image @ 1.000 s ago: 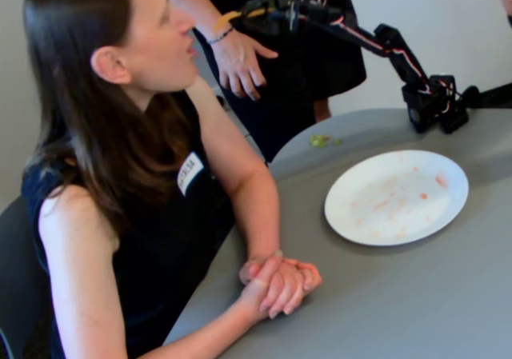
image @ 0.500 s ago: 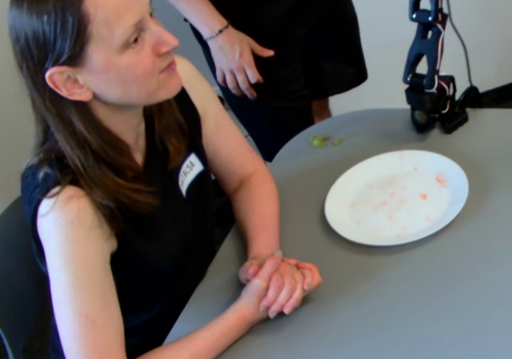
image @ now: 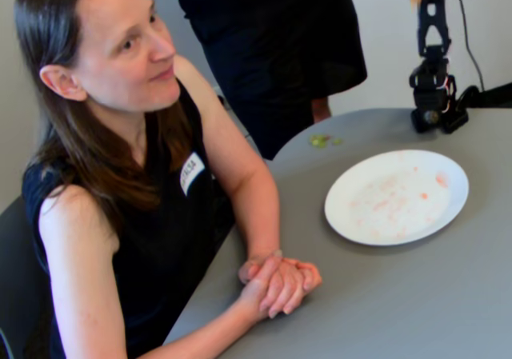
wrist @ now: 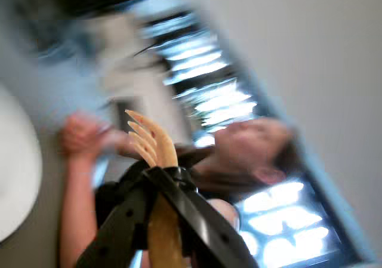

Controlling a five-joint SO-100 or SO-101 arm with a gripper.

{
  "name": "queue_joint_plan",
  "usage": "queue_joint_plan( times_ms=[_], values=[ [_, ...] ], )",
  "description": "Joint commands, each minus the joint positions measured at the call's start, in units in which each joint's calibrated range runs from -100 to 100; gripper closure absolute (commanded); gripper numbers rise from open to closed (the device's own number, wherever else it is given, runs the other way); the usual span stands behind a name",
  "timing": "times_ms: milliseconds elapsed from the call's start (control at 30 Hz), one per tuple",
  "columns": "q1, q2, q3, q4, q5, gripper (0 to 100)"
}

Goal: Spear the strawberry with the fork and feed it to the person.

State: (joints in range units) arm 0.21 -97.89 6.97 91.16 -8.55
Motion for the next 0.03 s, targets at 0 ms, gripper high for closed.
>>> queue_joint_plan(
  times_ms=[0],
  values=[
    [-0.1,-1.6,9.8,-0.8,0.7,99]
  ],
)
